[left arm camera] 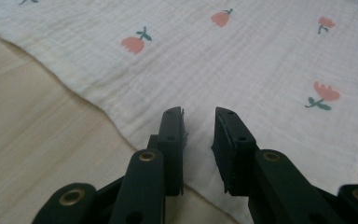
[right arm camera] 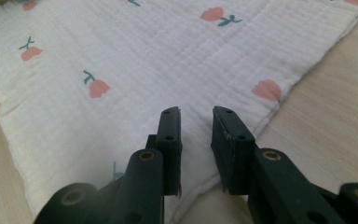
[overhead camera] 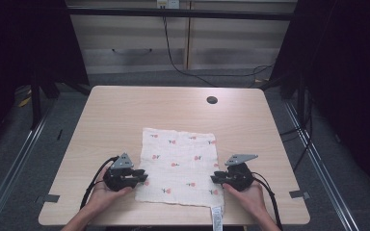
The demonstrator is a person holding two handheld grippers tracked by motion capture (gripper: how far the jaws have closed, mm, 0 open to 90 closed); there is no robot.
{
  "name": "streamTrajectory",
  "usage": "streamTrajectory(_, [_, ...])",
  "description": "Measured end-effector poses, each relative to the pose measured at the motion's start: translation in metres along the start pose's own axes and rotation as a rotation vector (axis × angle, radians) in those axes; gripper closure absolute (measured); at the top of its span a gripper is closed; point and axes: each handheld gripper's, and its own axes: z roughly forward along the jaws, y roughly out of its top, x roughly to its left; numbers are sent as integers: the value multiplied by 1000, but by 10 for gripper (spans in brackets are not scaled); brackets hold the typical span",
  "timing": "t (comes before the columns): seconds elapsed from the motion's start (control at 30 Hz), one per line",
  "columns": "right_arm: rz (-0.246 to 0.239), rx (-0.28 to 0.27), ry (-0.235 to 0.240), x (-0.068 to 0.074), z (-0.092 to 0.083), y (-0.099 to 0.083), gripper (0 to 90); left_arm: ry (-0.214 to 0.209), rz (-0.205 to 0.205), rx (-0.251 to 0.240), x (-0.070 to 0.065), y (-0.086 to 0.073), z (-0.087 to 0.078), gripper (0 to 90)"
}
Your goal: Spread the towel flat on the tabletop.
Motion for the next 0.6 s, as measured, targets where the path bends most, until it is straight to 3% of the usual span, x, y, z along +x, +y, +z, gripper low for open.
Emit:
streamTrajectory(0.1, [4, 0, 13, 3, -4, -4, 723, 2, 18, 14, -6, -2, -4, 727])
streamTrajectory(0.37, [6, 3, 29, 12, -12, -15, 723, -44, 33, 29, -19, -8, -11, 716])
streamTrajectory(0.6, [0, 6, 43, 17, -14, -18, 718, -108, -3, 36, -14, -9, -13, 669])
